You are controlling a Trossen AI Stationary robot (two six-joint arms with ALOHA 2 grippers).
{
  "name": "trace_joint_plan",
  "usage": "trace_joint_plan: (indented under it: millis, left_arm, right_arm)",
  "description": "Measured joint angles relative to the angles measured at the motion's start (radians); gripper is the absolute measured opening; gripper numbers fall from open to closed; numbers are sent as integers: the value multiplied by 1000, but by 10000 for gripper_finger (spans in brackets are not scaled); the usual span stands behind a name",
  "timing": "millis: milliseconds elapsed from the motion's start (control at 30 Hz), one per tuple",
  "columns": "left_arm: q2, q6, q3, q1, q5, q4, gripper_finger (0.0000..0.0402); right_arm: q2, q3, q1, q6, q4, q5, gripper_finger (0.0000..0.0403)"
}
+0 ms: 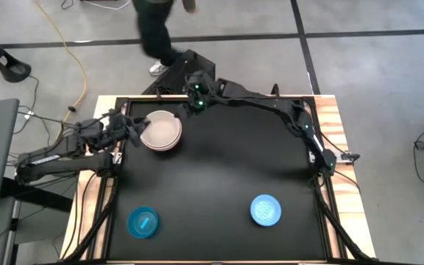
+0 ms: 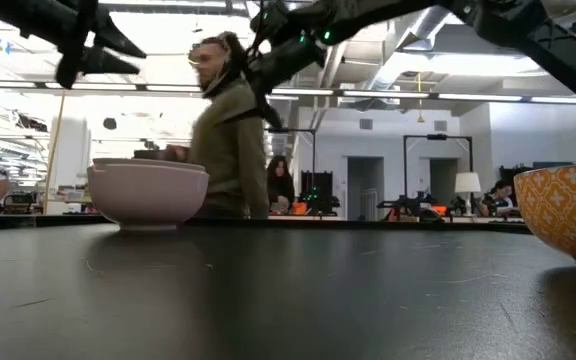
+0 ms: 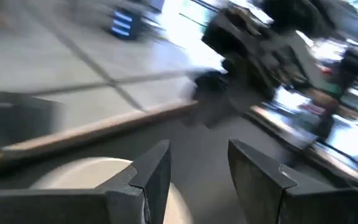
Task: Nest bowls inside each other
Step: Stack the light blue bowl on the gray bowl
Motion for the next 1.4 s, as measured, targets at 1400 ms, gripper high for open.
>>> trace_joint_plan:
  millis: [1400]
  left_arm:
    - [772,-171,377,-838,485,-613,148]
  right_arm:
    - [-382,-19,309,-492,-1007,504,254]
